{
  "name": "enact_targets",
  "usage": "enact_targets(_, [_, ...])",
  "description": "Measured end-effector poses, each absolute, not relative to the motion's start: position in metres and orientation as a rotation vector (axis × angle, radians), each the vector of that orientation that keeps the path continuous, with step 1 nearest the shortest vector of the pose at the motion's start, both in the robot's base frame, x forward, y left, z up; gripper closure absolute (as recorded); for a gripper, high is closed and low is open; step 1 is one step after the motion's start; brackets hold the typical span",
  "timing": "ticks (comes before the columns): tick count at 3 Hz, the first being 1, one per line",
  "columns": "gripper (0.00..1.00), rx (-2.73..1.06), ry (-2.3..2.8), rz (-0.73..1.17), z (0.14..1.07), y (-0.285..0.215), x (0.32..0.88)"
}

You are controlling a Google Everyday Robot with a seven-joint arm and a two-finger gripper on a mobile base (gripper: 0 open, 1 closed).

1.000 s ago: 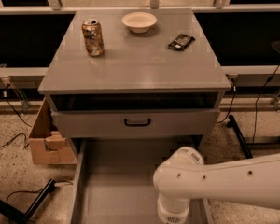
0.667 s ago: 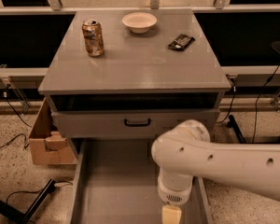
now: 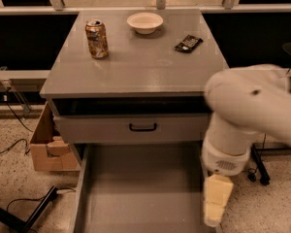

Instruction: Open middle drawer

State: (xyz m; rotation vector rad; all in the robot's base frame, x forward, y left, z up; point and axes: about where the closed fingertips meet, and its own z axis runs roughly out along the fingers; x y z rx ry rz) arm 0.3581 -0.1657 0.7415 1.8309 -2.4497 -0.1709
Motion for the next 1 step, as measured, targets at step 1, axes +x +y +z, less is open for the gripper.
enact_targets(1, [0.00, 1.832, -2.484, -0.210, 0.7768, -0.1869, 0.3450])
